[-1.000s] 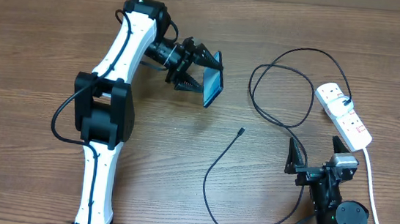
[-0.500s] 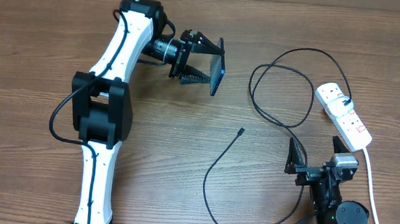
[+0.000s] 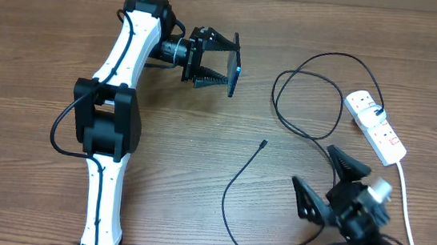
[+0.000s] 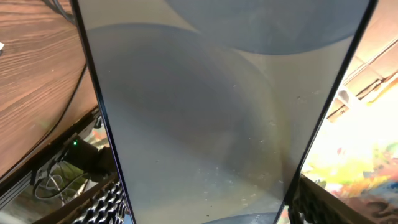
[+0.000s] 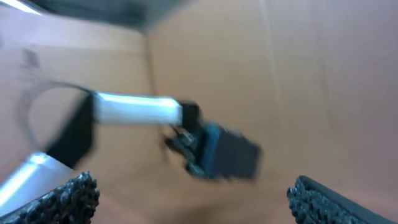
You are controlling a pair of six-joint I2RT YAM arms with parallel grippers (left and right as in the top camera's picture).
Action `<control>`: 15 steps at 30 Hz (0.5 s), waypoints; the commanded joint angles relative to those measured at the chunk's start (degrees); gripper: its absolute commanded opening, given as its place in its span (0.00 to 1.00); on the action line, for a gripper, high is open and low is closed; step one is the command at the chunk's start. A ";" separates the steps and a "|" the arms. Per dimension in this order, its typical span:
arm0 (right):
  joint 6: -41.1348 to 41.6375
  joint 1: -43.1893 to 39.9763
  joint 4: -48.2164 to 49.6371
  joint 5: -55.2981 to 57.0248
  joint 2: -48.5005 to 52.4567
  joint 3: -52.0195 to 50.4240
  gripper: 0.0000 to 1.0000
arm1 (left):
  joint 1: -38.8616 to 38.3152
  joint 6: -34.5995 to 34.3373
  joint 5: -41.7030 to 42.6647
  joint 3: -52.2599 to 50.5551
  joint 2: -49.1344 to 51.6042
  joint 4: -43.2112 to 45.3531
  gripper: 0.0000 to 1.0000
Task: Plug charger to phone and switch on socket
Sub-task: 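Lift the smartphone with the left gripper and tilt it upright, then move the right gripper toward the phone held by the left gripper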
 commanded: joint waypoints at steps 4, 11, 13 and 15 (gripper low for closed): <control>2.01 0.15 -4.15 2.62 0.92 10.14 1.00 | 0.11 1.31 5.27 1.64 0.37 -0.22 0.72; -16.81 0.15 -45.99 12.33 17.92 38.27 1.00 | 0.11 0.22 5.81 1.64 0.37 -0.22 0.72; -20.50 0.15 -59.89 13.38 28.81 49.77 1.00 | 0.11 0.22 5.81 1.64 0.37 -0.22 0.72; -19.12 0.17 -64.74 11.04 34.88 55.15 1.00 | 0.11 0.20 5.81 1.64 0.37 -0.22 0.71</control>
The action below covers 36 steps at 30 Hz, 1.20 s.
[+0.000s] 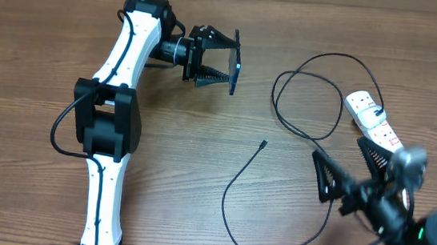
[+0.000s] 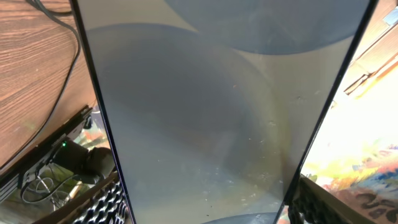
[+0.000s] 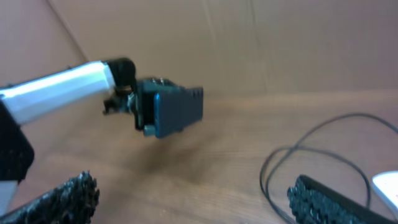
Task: Plug charger to phone and switch on socket
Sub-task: 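Move the right gripper toward the phone held by the left gripper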
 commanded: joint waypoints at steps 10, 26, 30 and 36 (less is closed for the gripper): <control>8.17 0.28 -6.58 -21.75 25.86 12.72 0.91 | 0.11 0.09 3.58 1.60 0.37 -0.22 0.71; 15.96 33.09 -28.81 36.44 47.50 41.81 0.86 | 0.09 0.11 3.56 1.60 0.37 -0.22 0.72; 15.93 39.01 -22.99 39.65 51.89 42.34 0.85 | 0.09 0.07 3.56 1.60 0.37 -0.22 0.72; 15.93 41.46 -14.58 43.34 58.86 42.34 0.91 | 0.09 0.02 3.56 1.60 0.37 -0.22 0.72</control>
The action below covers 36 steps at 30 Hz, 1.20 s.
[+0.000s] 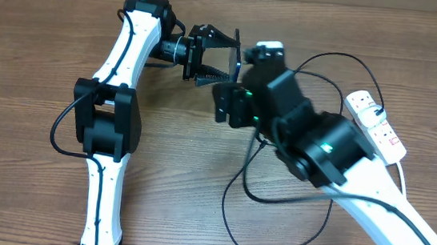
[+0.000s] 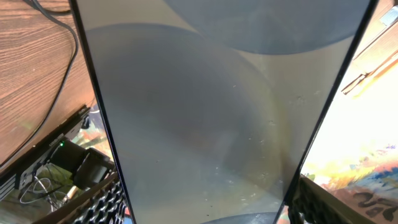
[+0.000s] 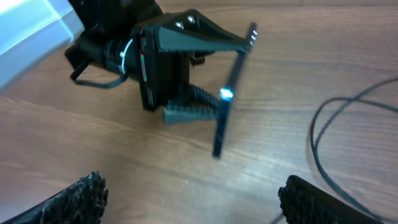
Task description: Plug charger to phone and switch on socket
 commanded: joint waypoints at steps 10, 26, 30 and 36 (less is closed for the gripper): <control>3.56 0.15 4.46 11.76 8.61 0.96 0.91 | 0.09 -2.43 3.15 1.60 0.37 -0.20 0.72; 5.33 0.02 8.72 13.86 11.72 0.94 0.55 | 0.09 -5.40 3.15 1.60 0.37 -0.20 0.72; 5.31 0.02 9.09 13.86 11.72 0.94 0.51 | 0.11 -4.46 3.13 1.60 0.37 -0.17 0.72; 5.29 0.02 9.53 13.86 11.72 0.94 0.48 | 0.09 -2.03 3.13 1.60 0.37 -0.17 0.72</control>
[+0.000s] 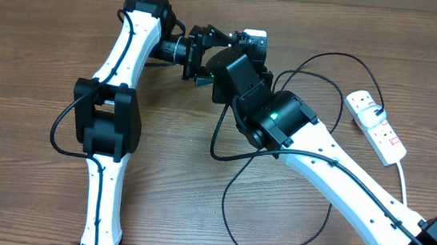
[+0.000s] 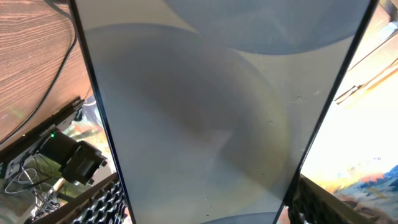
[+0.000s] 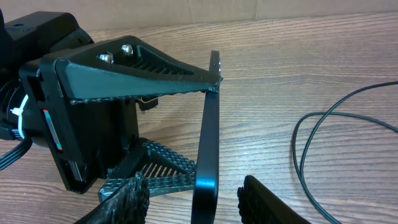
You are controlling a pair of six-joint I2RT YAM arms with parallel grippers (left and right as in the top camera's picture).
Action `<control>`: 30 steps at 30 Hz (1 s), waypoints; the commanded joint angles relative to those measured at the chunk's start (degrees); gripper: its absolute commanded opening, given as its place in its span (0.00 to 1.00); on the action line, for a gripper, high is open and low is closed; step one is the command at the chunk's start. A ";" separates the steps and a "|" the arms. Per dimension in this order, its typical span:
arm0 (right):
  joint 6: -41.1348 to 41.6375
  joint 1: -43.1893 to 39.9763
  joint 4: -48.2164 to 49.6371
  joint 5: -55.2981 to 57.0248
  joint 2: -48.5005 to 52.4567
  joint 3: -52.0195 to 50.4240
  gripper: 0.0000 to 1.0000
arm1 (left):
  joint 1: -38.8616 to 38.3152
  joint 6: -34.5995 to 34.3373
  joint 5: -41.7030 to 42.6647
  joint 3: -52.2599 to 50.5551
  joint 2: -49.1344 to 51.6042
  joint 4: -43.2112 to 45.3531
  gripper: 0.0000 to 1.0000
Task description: Plug charger to phone and switch on socket
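Observation:
The dark phone [image 3: 205, 146] stands on edge above the table, seen edge-on in the right wrist view. My left gripper [image 2: 205, 208] is shut on it, and its screen [image 2: 199, 106] fills the left wrist view. My right gripper [image 3: 196, 202] is open, one finger on each side of the phone's lower edge with gaps showing. In the overhead view the right wrist [image 1: 237, 56] covers the phone. The black charger cable [image 1: 339, 110] loops across the table, its free tip hidden. The white socket strip [image 1: 375, 125] lies at the right.
The right arm [image 1: 341, 183] stretches diagonally from the lower right corner over the middle of the table. Part of the cable [image 3: 294, 147] curves on the wood right of the phone. The left arm [image 1: 117, 89] runs up the left side.
My right gripper was short of the phone, looking at it from a distance. Now it is at the phone, with its open fingers astride the lower edge. The left gripper and phone have not moved.
The left gripper held the phone upright at every moment. The right arm was folded at the lower right corner, then raised there, then stretched across the cable near the phone. Now its open fingers flank the phone.

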 commanded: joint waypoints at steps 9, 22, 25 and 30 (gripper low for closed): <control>0.35 0.00 -0.42 0.94 0.00 0.92 0.48 | 0.09 4.28 3.10 1.60 0.37 -0.17 0.72; 0.15 0.02 0.00 0.20 2.56 0.92 0.44 | 0.09 4.96 3.13 1.60 0.37 -0.20 0.72; -0.09 0.02 0.81 0.59 2.54 0.92 0.41 | 0.09 4.96 3.13 1.60 0.37 -0.20 0.72; -0.28 0.00 0.94 2.32 2.54 0.92 0.39 | 0.09 4.96 3.13 1.60 0.37 -0.20 0.72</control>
